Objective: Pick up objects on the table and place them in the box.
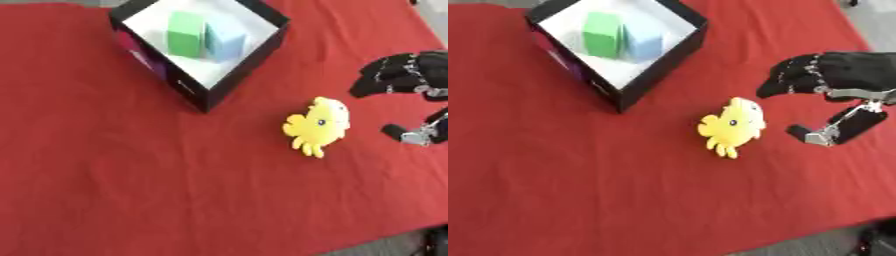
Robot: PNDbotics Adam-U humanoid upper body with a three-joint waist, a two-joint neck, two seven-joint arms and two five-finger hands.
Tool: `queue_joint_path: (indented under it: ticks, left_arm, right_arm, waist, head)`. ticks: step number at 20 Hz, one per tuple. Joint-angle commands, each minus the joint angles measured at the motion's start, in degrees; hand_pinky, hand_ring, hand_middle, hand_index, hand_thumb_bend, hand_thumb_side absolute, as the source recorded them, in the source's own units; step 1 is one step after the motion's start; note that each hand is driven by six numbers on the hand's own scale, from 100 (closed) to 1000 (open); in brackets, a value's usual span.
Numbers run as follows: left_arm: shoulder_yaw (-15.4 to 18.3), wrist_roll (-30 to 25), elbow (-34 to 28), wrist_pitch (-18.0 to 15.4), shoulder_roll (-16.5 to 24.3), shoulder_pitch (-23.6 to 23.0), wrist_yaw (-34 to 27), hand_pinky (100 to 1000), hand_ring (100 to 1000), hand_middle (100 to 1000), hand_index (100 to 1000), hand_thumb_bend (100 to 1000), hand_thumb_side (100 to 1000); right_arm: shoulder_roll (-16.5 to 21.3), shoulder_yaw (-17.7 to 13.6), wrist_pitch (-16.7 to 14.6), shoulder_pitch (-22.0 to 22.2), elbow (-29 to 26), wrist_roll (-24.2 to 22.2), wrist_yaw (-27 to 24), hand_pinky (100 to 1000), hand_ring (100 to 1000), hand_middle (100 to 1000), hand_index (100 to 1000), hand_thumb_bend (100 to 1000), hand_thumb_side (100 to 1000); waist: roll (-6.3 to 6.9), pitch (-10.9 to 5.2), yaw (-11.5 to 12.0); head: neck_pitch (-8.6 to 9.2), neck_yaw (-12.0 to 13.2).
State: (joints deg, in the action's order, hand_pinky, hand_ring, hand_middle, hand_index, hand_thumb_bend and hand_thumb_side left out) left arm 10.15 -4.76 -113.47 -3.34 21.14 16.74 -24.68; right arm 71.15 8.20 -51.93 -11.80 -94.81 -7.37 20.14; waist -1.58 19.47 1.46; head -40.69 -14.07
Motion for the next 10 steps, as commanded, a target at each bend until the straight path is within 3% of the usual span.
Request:
queue_joint_path:
  ticks: [1,10]
  left_arm:
    - [-0.01,0.0,-1.12,0.27,0.74,0.91,0.13,810,704,707,782,102,701]
    - [-0.35,-0.24,-1.12,0.65,0.58,1.59,-0.05,809,704,704,778,101,700]
  right_arm:
    - [0.74,-0.5,-0.03,-1.77,0.41,-6.89,-6.24,881,846,841,969,111,533]
    - [-2.71,-0.99,-0.03,-7.26,4.56,-28.78,-21.35,899,877,864,988,192,469]
  waist:
    - [-0.46,-1.28,0.22]
    - [-0.53,-1.0,1.25]
  head:
    - [-0.19,-0.58]
    - [-0.59,-1.13]
